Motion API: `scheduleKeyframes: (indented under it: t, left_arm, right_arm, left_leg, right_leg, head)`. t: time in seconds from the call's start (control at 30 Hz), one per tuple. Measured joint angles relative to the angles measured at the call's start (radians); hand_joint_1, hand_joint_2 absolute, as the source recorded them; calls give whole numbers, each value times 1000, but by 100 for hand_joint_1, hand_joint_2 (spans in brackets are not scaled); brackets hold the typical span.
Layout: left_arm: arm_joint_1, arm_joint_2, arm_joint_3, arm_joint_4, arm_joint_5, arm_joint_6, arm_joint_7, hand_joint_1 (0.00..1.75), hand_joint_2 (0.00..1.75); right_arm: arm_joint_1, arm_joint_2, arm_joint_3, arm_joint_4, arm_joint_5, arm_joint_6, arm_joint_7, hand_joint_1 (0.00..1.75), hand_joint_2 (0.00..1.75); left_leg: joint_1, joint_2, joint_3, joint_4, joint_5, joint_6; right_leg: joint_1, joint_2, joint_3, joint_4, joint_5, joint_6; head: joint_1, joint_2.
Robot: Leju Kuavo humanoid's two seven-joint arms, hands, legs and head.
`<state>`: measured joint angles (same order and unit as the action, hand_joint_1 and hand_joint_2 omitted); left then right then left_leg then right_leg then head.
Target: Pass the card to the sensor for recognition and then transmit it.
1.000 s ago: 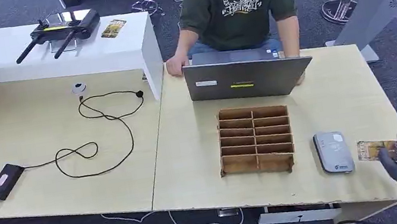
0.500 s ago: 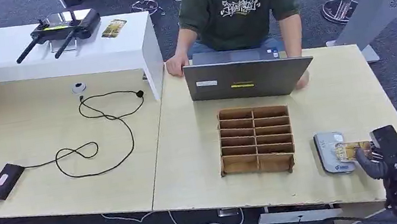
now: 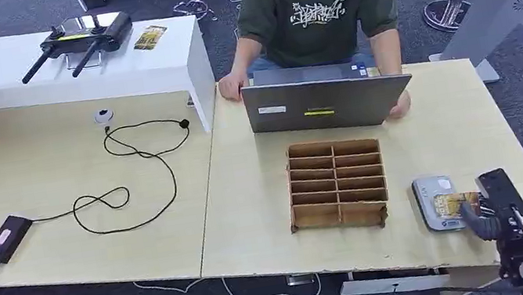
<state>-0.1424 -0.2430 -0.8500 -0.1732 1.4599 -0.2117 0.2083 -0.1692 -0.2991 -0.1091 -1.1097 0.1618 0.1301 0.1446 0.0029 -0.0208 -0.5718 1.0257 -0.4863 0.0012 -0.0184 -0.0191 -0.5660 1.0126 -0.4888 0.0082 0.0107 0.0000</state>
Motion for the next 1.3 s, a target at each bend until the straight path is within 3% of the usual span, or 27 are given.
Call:
scheduleKeyframes:
  t: [0.13,0.77,1.03,1.3]
  left_arm:
    - [2,5,-8,0,-2,-29,1,0,0]
    - [4,6,-8,0,-2,-34,1,0,0]
    - [4,6,-8,0,2,-40,-19,0,0]
    - [4,5,-8,4,-3,-40,-26,0,0]
  right_arm:
    - [-2,0,0,2,1,16,1,175,175]
    - [-19,-13,-1,30,-10,29,-27,175,175]
    - [-35,-10,-16,10,-20,-122,-144,175,175]
    - [-10,11,-60,-102,-79,-170,-212,175,175]
  left_leg:
    - [0,1,0,0,0,0]
    - [0,2,1,0,0,0]
    - [0,1,0,0,0,0]
    - [0,2,0,0,0,0]
  right_leg:
    - [0,1,0,0,0,0]
    - [0,1,1,0,0,0]
    - [0,1,0,0,1,0]
    - [0,1,0,0,0,0]
  head:
    - [0,0]
    - [0,0]
    - [0,0]
    - [0,0]
